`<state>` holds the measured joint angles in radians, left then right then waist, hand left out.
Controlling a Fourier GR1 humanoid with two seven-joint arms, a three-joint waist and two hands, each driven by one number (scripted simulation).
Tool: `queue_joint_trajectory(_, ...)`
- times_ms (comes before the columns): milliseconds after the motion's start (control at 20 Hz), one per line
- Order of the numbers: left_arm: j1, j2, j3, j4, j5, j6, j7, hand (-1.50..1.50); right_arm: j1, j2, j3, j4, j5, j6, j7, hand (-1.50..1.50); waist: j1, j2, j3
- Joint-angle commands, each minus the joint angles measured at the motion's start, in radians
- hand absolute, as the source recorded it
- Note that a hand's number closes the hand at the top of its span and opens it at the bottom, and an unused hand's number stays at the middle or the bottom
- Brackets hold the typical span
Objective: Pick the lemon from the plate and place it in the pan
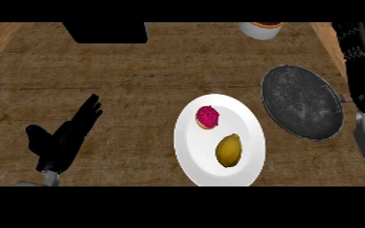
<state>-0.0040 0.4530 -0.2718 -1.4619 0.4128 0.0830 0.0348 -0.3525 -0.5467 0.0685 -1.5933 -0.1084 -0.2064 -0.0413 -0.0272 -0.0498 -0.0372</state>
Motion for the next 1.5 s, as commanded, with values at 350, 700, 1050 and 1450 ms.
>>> queue_joint_trajectory(350, -0.155, -0.009, 0.125, -0.009, -0.106, 0.206, -0.050, 0.00, 0.395, 0.186, 0.216, 0.022, 0.126, -0.106, -0.089, 1.50, -0.016, 0.047, 0.038)
queue_joint_trajectory(700, -0.147, -0.006, 0.135, -0.036, -0.117, 0.221, -0.027, 0.00, 0.756, 0.083, 0.157, -0.341, 0.308, -0.327, -0.191, -1.50, -0.028, 0.038, 0.035)
queue_joint_trajectory(1050, -0.179, -0.044, 0.112, -0.045, -0.152, 0.268, 0.010, 0.00, 0.982, -0.215, 0.100, -0.662, 0.432, -0.152, 0.096, -1.50, -0.020, 0.043, 0.032)
queue_joint_trajectory(1450, -0.274, -0.020, 0.146, 0.012, -0.131, 0.181, 0.030, 0.00, 0.813, -0.345, -0.017, -0.979, 0.404, 0.039, 0.680, -1.50, 0.029, 0.053, 0.034)
